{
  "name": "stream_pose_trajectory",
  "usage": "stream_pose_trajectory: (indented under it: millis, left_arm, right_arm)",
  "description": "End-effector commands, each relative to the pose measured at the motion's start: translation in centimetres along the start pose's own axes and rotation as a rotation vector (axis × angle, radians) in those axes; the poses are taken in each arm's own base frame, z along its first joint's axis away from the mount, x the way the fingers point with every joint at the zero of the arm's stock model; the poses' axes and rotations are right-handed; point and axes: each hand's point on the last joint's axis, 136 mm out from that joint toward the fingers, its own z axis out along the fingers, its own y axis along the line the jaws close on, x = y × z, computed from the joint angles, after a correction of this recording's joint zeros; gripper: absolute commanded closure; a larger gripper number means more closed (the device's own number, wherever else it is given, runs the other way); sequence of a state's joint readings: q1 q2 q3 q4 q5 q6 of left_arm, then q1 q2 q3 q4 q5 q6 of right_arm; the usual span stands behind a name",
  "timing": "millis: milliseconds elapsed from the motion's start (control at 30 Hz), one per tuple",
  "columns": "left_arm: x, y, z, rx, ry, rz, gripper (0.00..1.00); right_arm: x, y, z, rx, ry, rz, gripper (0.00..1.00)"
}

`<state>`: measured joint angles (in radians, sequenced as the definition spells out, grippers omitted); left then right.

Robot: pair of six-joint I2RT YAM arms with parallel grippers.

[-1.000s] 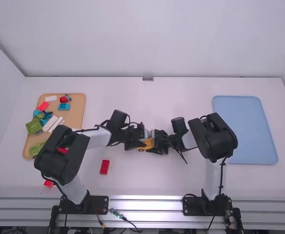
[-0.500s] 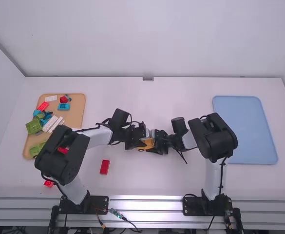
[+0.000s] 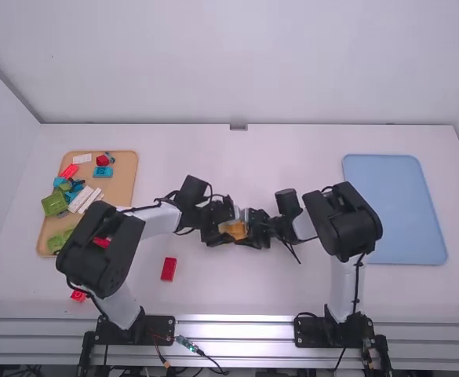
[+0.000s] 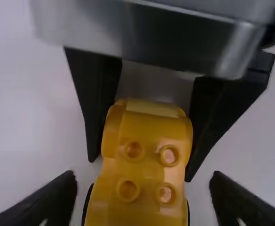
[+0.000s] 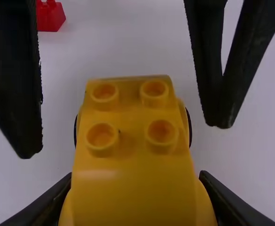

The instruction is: Assemble lego blocks to make yellow taxi

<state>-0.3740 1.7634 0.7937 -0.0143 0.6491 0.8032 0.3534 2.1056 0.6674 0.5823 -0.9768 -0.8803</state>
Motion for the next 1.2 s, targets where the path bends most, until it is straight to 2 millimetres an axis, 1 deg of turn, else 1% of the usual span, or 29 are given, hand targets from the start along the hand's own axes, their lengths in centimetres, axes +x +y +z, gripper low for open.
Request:
stream_pose_trajectory:
  millis: [0, 67, 167, 233, 267, 300, 433, 500, 567, 633, 733, 767, 800, 833, 867, 900, 933, 1067, 1167]
  left_arm:
    - [0.1, 0.3, -0.3, -0.005, -0.008, -0.033, 0.22]
    - [0.1, 0.5, -0.5, -0.006, -0.014, -0.036, 0.19]
    - [-0.2, 0.5, -0.6, -0.009, -0.019, -0.03, 0.16]
    - [-0.5, 0.5, -0.8, -0.016, -0.025, -0.023, 0.09]
    - [-0.7, 0.6, -1.0, -0.021, -0.03, -0.018, 0.02]
    - [-0.9, 0.6, -1.2, -0.025, -0.033, -0.014, 0.0]
    - [-1.8, 0.7, -2.0, -0.044, -0.05, 0.005, 0.01]
    - [-2.4, 1.2, -2.9, -0.069, -0.066, 0.013, 0.01]
    - [-2.8, 1.8, -4.2, -0.095, -0.087, 0.013, 0.01]
    - [-3.2, 1.7, -5.2, -0.09, -0.115, 0.036, 0.01]
    - [-3.7, 1.7, -7.4, -0.08, -0.185, 0.067, 0.01]
    - [-3.7, 2.0, -8.4, -0.09, -0.203, 0.068, 0.01]
    - [-3.5, 2.2, -9.2, -0.099, -0.214, 0.062, 0.01]
    - [-3.4, 2.4, -9.6, -0.105, -0.22, 0.054, 0.01]
    - [-3.1, 2.9, -10.8, -0.123, -0.241, 0.028, 0.01]
    - [-3.0, 2.9, -10.8, -0.123, -0.243, 0.026, 0.01]
    - [-2.7, 3.2, -11.4, -0.132, -0.25, 0.018, 0.01]
    - [-2.4, 2.8, -11.9, -0.115, -0.268, 0.032, 0.01]
    - [-2.3, 2.3, -11.8, -0.097, -0.267, 0.052, 0.01]
  right_arm:
    - [1.7, 0.3, 0.2, 0.017, 0.067, 0.054, 0.79]
    - [1.7, 0.3, 0.2, 0.017, 0.067, 0.054, 0.79]
    - [1.7, 0.3, 0.2, 0.017, 0.067, 0.054, 0.79]
    - [1.7, 0.3, 0.2, 0.017, 0.067, 0.055, 0.79]
    - [1.7, 0.3, 0.2, 0.02, 0.069, 0.062, 0.79]
    - [1.8, 0.2, 0.2, 0.024, 0.073, 0.067, 0.79]
    - [2.3, -0.2, 0.1, 0.051, 0.103, 0.084, 0.79]
    - [2.3, -0.2, 0.1, 0.049, 0.099, 0.086, 0.78]
    - [2.2, -0.2, 0.1, 0.051, 0.097, 0.098, 0.75]
    - [2.2, -0.2, 0.1, 0.052, 0.098, 0.095, 0.72]
    - [2.2, -0.2, 0.1, 0.051, 0.097, 0.099, 0.59]
    - [2.2, -0.2, 0.1, 0.051, 0.098, 0.1, 0.51]
    - [2.2, -0.2, 0.1, 0.05, 0.098, 0.101, 0.46]
    - [2.2, -0.2, 0.1, 0.05, 0.097, 0.1, 0.44]
    - [1.9, -0.1, 0.1, 0.042, 0.083, 0.096, 0.31]
    - [1.8, -0.1, 0.2, 0.04, 0.078, 0.094, 0.26]
    - [1.3, -0.1, 0.2, 0.033, 0.055, 0.082, 0.01]
    - [0.7, -0.8, 0.2, 0.053, 0.03, 0.099, 0.01]
    - [0.1, -0.8, 0.3, 0.051, 0.007, 0.092, 0.01]
